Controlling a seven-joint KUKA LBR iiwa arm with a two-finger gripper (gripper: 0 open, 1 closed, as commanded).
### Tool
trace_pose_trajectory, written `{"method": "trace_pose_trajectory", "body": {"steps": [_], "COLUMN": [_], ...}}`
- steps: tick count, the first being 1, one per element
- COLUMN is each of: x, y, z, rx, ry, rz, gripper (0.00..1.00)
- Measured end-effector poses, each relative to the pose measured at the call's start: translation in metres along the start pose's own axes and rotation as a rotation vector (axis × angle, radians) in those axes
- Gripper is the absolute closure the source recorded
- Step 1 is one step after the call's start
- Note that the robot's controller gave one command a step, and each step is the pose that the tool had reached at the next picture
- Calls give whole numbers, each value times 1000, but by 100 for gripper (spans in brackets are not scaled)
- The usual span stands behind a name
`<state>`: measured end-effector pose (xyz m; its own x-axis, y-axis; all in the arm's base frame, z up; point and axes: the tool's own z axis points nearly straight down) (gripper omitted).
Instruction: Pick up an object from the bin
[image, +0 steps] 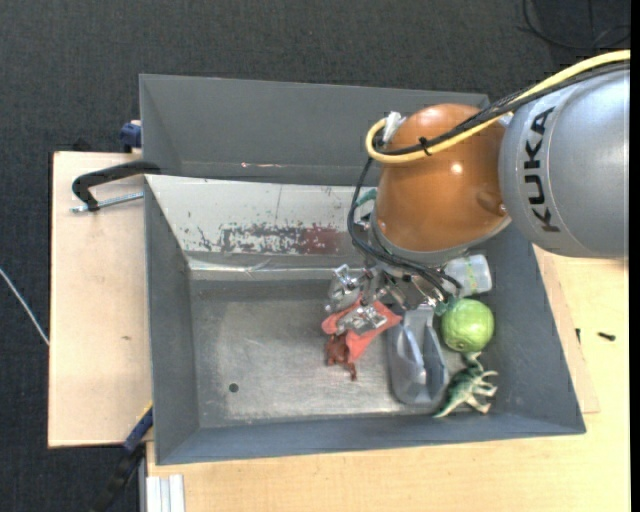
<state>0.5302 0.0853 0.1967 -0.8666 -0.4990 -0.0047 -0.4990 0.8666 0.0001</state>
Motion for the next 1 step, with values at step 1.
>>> {"method": "trace_pose_trajectory", "body": {"steps": [1], "x": [1], "y": [-2], "z": [-40], "rx": [-3], "ry": [6], "rz": [-21], "gripper": [100]}}
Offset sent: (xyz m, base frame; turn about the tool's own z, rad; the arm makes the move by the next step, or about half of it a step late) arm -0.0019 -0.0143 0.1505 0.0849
